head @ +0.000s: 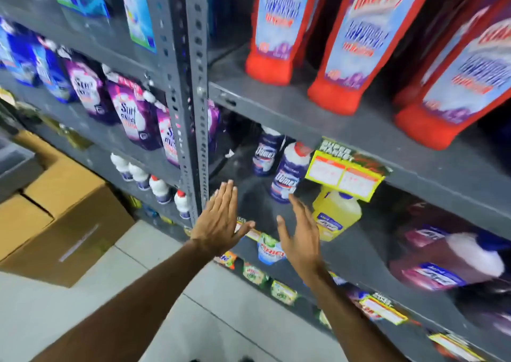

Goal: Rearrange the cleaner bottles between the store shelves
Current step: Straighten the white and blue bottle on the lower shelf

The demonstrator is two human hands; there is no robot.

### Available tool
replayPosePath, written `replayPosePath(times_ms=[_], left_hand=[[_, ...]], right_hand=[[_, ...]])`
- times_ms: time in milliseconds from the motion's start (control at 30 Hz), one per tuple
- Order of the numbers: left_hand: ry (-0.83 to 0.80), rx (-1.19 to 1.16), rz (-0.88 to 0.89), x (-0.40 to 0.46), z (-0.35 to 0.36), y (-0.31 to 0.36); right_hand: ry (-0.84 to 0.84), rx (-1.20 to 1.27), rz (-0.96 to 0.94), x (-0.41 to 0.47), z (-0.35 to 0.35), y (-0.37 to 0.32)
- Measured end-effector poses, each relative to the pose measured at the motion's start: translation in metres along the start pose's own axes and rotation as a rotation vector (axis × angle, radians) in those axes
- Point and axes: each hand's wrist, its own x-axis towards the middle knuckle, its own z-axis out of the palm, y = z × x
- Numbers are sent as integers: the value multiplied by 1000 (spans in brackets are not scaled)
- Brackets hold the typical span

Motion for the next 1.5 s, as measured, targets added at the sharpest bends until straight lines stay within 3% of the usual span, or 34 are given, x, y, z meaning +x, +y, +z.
replayPosePath(times_ms=[167,400,800,1500], left_hand=[[-80,51,-25,35,40,-13],[-129,-5,-130,56,65,-28],[-133,60,-140,56,68,-28],[-142,89,-145,55,69,-29]], right_hand=[[57,79,240,35,45,40],[66,105,298,79,75,77],[-21,271,219,86,114,42],[41,239,257,86,130,26]])
